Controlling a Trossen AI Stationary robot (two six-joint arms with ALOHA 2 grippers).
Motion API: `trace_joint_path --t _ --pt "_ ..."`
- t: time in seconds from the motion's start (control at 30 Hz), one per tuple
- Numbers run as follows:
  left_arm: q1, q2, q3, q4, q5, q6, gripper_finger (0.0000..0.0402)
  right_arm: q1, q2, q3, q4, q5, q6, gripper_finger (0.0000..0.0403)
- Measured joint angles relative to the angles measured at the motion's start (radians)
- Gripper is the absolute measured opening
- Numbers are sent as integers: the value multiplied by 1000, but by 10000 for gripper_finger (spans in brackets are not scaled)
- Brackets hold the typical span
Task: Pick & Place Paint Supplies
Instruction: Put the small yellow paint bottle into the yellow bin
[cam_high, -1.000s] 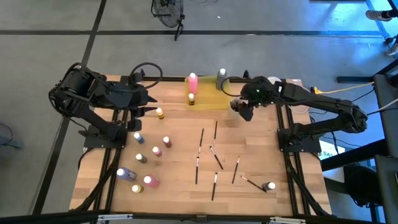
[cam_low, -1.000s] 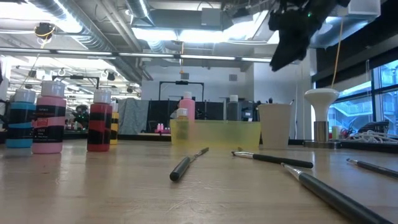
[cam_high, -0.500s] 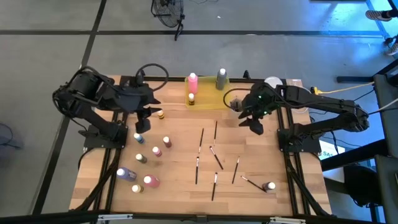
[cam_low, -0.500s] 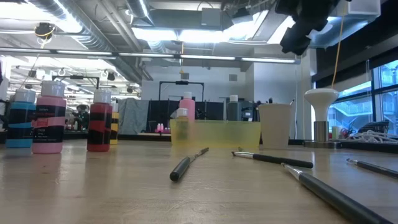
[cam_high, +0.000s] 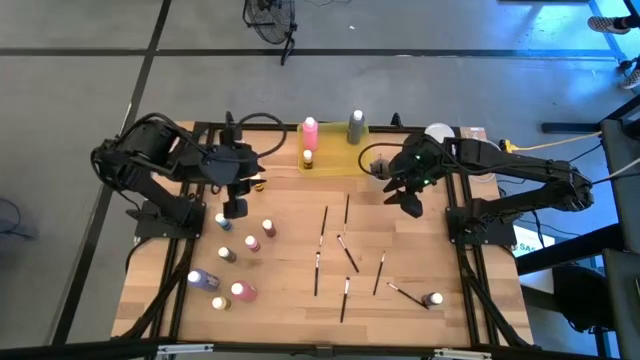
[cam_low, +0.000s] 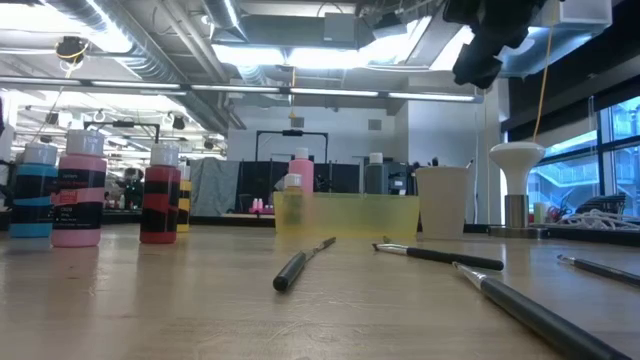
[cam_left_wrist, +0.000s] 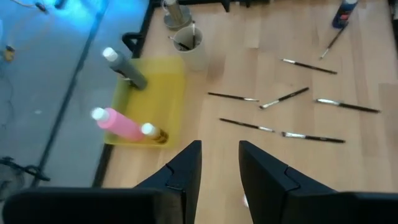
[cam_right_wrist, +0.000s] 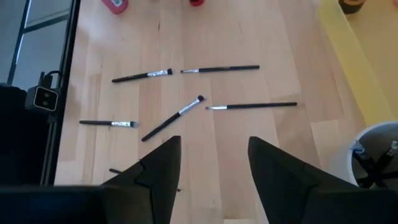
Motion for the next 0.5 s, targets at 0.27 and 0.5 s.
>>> trace_joint_path --t 0.27,0.5 --pt "-12 -5 0 0 192 -15 131 0 0 0 30 3 30 227" --pt "-57 -8 -74 2 137 -47 171 12 0 0 33 -1 79 322"
